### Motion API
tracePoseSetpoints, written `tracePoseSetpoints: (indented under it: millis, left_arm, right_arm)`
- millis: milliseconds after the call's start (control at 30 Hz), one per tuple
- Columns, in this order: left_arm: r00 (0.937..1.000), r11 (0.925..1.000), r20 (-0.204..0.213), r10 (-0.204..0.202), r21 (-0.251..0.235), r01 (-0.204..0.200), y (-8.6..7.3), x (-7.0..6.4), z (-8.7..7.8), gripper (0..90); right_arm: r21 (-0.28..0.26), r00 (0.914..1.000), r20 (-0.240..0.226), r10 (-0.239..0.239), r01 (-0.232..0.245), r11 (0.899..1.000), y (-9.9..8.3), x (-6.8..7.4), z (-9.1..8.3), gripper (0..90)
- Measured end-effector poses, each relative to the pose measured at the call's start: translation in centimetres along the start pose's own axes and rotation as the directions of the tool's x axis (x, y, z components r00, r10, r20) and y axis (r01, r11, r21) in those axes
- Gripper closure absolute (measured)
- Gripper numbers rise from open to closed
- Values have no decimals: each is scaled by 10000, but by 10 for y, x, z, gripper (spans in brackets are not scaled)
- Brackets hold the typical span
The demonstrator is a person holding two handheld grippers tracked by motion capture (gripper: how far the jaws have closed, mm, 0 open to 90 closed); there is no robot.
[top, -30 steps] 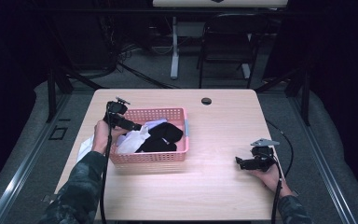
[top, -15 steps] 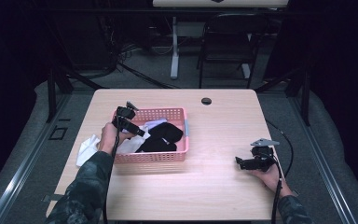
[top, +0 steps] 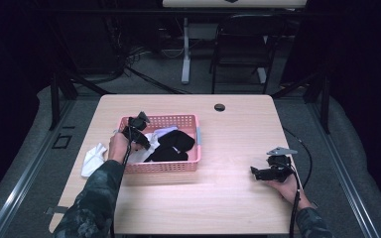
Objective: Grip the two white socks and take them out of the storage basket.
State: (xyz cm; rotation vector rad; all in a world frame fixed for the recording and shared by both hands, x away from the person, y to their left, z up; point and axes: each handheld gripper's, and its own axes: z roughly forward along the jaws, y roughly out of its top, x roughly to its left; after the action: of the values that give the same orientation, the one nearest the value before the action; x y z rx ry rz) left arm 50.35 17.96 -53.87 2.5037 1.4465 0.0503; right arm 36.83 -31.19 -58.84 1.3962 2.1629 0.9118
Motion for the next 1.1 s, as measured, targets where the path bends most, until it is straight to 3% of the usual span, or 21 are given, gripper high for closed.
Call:
tracePoseSetpoints:
  millis: [267,500,733,1100]
  left_arm:
    - [9990,9999,-443,-38,-112,33,-2,0,-4,860]
    - [9986,9977,-528,-101,-669,66,-5,2,-17,875]
    - [9982,9892,-591,-109,-1468,21,-13,3,-40,878]
    - [9982,9791,-597,30,-2029,-151,-13,2,-69,879]
  right_arm:
    - [-32,10000,-10,-21,21,10000,0,0,0,16]
    - [-31,10000,-2,-14,14,10000,0,0,0,16]
    - [-27,10000,-6,-16,16,10000,0,0,0,16]
    - [4,10000,-25,-39,39,10000,0,0,0,16]
